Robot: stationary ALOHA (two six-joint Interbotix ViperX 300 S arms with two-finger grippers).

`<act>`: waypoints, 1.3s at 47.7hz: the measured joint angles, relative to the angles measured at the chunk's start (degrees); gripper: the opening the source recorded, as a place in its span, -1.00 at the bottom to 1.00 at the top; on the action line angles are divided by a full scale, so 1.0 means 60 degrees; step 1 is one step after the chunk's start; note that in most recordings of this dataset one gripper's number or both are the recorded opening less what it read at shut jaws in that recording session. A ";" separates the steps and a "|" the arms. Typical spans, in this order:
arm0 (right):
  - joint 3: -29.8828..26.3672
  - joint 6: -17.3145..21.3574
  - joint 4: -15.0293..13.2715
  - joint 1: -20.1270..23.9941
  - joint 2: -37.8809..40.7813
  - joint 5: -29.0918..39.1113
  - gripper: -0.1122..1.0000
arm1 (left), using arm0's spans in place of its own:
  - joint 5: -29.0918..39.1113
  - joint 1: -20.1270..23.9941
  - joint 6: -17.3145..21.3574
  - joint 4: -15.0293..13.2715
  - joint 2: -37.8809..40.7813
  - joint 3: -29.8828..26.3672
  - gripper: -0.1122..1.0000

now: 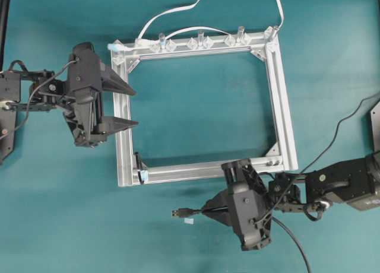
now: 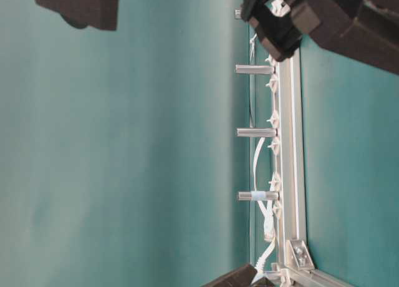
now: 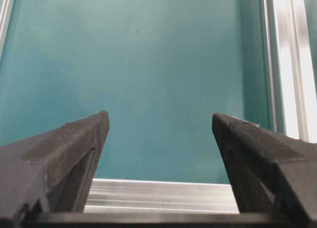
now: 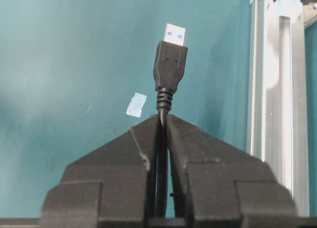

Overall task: Insert the wire through the string loop located on the left side.
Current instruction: 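Lift the cable and carry the plug to the black zip-tie loop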

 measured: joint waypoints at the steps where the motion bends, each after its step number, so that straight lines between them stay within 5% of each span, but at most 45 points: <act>1: 0.0015 0.0000 0.0000 0.0015 0.0000 0.0000 -0.68 | 0.0000 0.0000 0.0015 0.0000 0.0000 0.0000 0.74; 42: 0.0015 -0.0015 -0.0132 -0.0322 -0.0015 0.0117 -0.68 | 0.0000 0.0000 0.0015 0.0000 0.0000 0.0000 0.74; 62: -0.0176 -0.0029 -0.1274 -0.1362 -0.0073 0.0981 -0.68 | 0.0000 -0.0015 0.0015 0.0000 -0.0015 0.0000 0.74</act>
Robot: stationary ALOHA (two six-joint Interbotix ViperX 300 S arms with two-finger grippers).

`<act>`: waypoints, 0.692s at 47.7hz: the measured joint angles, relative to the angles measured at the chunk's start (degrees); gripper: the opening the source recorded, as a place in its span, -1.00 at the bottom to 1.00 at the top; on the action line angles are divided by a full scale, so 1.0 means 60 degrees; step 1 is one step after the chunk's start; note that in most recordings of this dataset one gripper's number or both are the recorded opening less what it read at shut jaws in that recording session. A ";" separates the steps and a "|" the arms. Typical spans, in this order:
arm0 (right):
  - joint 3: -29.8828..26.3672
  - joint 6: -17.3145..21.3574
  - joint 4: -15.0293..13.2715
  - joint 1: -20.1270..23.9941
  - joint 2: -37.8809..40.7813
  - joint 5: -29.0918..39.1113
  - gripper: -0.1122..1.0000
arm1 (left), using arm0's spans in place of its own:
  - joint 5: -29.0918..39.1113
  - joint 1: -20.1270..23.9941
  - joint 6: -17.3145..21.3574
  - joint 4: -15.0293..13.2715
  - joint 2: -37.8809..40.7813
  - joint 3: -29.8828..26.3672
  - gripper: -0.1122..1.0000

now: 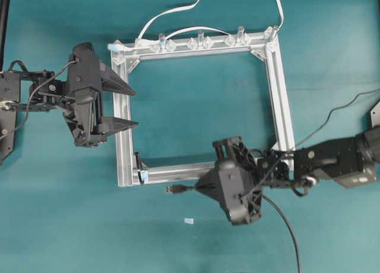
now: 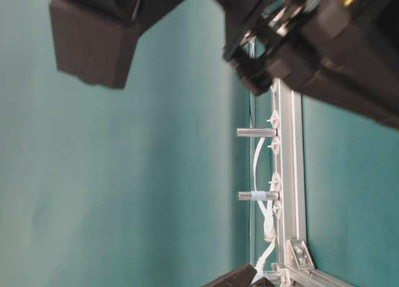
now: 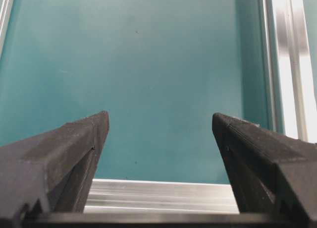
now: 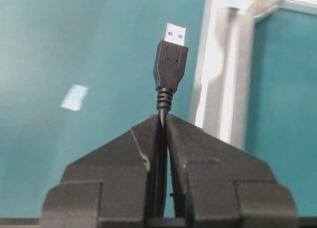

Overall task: Insert the wire through the string loop located on the left side.
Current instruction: 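Lift the cable and carry the plug to the black zip-tie loop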

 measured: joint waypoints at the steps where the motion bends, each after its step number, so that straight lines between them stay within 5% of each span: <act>1: -0.0015 0.0000 -0.0059 -0.0044 0.0000 0.0029 -0.68 | 0.0000 0.0000 -0.0015 0.0000 0.0015 0.0000 0.74; 19: -0.0366 0.0000 -0.0967 -0.0732 -0.0044 0.0615 -0.68 | 0.0000 0.0000 -0.0015 0.0000 0.0000 0.0000 0.74; 33: -0.0439 0.0000 -0.1084 -0.0835 -0.0044 0.0674 -0.68 | 0.0000 0.0000 -0.0015 0.0000 0.0000 0.0000 0.74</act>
